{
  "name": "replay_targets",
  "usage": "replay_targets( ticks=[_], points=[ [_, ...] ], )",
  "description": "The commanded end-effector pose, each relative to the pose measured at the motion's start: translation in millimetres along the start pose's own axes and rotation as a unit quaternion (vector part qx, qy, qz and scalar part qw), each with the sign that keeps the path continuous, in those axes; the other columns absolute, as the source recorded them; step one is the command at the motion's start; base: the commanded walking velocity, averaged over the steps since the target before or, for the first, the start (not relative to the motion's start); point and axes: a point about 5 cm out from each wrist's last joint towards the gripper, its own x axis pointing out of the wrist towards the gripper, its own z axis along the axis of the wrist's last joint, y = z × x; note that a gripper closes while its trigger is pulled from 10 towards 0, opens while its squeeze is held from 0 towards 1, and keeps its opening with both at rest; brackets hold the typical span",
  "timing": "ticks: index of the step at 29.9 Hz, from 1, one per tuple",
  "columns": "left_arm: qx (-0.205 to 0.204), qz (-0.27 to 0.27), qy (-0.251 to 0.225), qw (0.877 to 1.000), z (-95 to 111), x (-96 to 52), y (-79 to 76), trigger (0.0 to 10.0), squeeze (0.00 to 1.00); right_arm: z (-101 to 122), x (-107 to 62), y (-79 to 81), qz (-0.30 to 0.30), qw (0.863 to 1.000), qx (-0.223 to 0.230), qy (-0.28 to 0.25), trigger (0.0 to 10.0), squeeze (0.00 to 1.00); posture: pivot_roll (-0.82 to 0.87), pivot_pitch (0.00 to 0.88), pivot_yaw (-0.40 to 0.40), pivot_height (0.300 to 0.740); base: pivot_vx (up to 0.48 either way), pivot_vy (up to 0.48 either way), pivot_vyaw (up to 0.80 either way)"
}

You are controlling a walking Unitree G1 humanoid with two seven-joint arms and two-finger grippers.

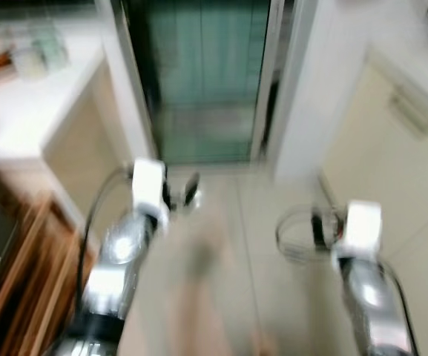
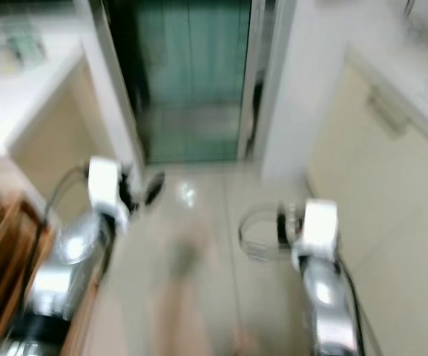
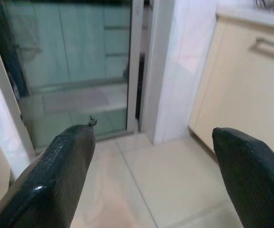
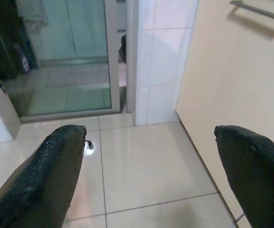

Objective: Restocking fridge

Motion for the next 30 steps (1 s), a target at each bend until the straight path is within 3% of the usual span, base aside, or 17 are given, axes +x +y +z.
replay_targets(
  ticks=[1,8,17,24,30],
  points=[
    [0.008,0.003,-0.003,1.000,2.3,0.4,1.4,10.0,0.00,3.7,2.2,4.8,0.005,1.000,0.004,-0.006,10.0,0.00,-0.08,0.000,0.076,0.740,0.000,0.469,0.00],
    [0.009,-0.002,-0.006,1.000,1.2,0.2,-1.8,10.0,0.00,5.7,3.8,3.4,0.012,1.000,-0.005,-0.011,10.0,0.00,-0.08,0.000,0.072,0.740,0.000,0.454,0.27],
    [0.015,-0.019,-0.021,0.999,4.1,-1.7,-5.8,10.0,0.00,5.0,6.8,4.0,0.011,1.000,-0.002,-0.007,10.0,0.00,-0.07,0.000,0.062,0.740,-0.280,0.391,0.42],
    [0.021,-0.023,-0.024,0.999,3.8,-2.3,-7.0,10.0,0.00,3.6,8.5,5.2,0.016,1.000,-0.003,-0.005,10.0,0.00,-0.07,0.000,0.056,0.740,0.000,0.000,0.00],
    [0.014,-0.027,-0.023,0.999,4.1,-1.2,-8.5,10.0,0.00,2.7,9.4,5.7,0.018,1.000,-0.002,-0.005,10.0,0.00,-0.07,0.000,0.057,0.740,-0.397,0.000,0.00]
  ],
)
